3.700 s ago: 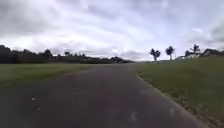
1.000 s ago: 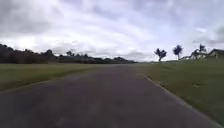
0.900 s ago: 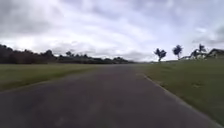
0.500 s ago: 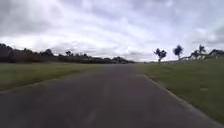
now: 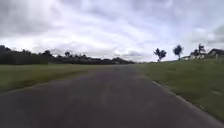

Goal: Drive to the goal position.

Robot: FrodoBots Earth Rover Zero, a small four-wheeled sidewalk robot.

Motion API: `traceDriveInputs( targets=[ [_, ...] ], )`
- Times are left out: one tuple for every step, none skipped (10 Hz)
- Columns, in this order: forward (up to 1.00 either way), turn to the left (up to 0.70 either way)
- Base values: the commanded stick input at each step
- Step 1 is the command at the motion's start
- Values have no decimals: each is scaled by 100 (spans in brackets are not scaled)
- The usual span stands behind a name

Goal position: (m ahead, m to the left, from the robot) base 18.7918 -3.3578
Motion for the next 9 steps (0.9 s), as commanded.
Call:
traceDriveInputs(
  targets=[
    [70, 0],
    [70, 0],
    [70, 0],
    [70, 0],
    [70, 0],
    [70, 0],
    [70, 0],
    [70, 0],
    [70, 0]
  ],
)
